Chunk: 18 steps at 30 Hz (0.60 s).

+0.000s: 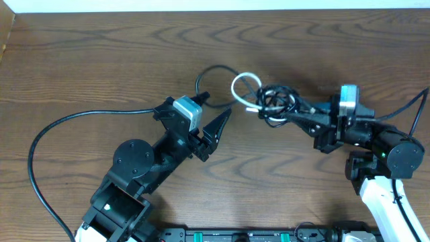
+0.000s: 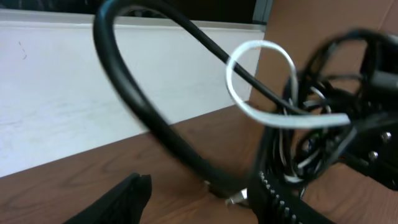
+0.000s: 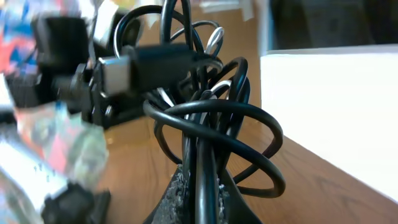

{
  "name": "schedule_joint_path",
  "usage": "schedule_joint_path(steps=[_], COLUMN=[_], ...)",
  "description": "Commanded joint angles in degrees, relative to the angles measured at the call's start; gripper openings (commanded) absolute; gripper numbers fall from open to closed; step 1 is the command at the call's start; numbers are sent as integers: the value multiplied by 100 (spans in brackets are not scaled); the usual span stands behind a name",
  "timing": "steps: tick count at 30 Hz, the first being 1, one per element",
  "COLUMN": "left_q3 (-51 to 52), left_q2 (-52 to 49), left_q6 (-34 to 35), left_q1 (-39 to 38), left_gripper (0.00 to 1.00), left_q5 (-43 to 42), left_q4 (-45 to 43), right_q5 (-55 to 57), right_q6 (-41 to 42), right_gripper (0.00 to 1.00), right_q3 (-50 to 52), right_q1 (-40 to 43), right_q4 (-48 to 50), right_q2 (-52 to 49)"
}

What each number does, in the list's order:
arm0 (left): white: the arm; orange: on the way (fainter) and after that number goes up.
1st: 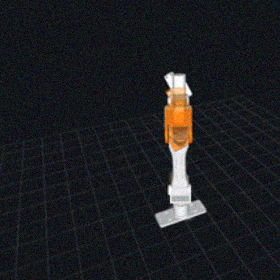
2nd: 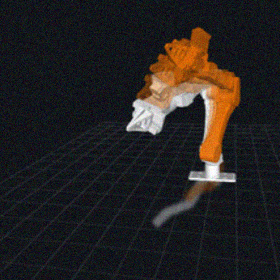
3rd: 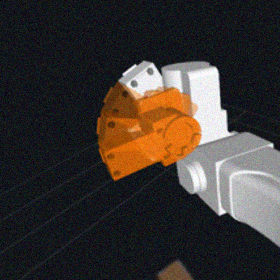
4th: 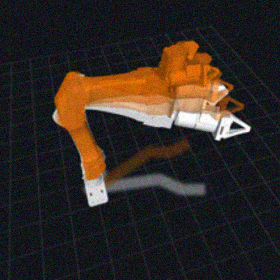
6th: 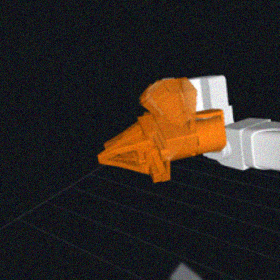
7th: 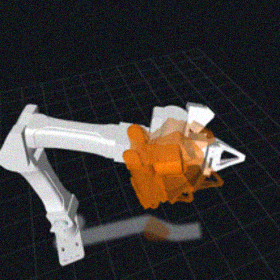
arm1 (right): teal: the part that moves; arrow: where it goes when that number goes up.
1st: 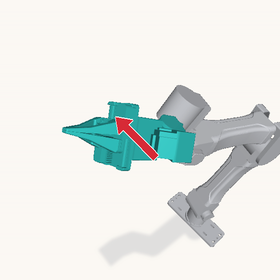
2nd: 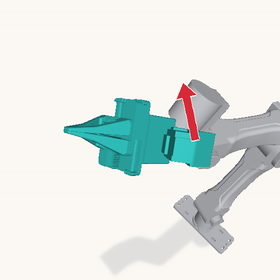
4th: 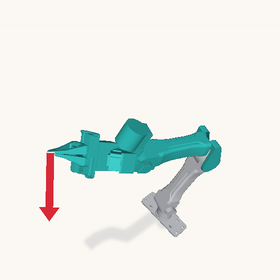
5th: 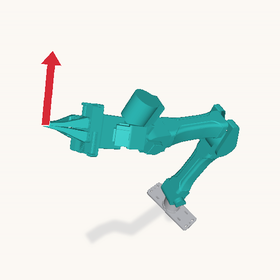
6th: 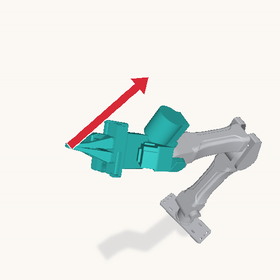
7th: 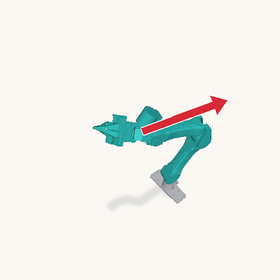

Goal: Untangle cables
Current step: 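Pull the right gripper rightward, stretching the cables from the left gripper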

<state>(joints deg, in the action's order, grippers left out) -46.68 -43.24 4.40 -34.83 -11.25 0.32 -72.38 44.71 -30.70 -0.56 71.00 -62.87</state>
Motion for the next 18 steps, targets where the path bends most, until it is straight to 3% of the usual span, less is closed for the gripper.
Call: schedule_joint_path(steps=[1, 10, 14, 18], left_q3=[-44, -44, -44, -44], left_q2=[-15, -177, -208, -208], left_q6=[-92, -96, -118, -619], left_q1=[13, 13, 13, 13], left_gripper=[55, 55, 55, 55], left_q5=[-28, -26, -26, -26], left_q4=[57, 48, -22, -103], right_q5=[898, 1117, 981, 737], right_q6=[1401, 3786, 4376, 4767], right_gripper=[1, 1, 1, 1], right_q3=[-70, -68, -68, -68], right_q1=[46, 46, 46, 46], right_q4=[42, -15, -20, -188], right_q2=[35, 35, 35, 35])
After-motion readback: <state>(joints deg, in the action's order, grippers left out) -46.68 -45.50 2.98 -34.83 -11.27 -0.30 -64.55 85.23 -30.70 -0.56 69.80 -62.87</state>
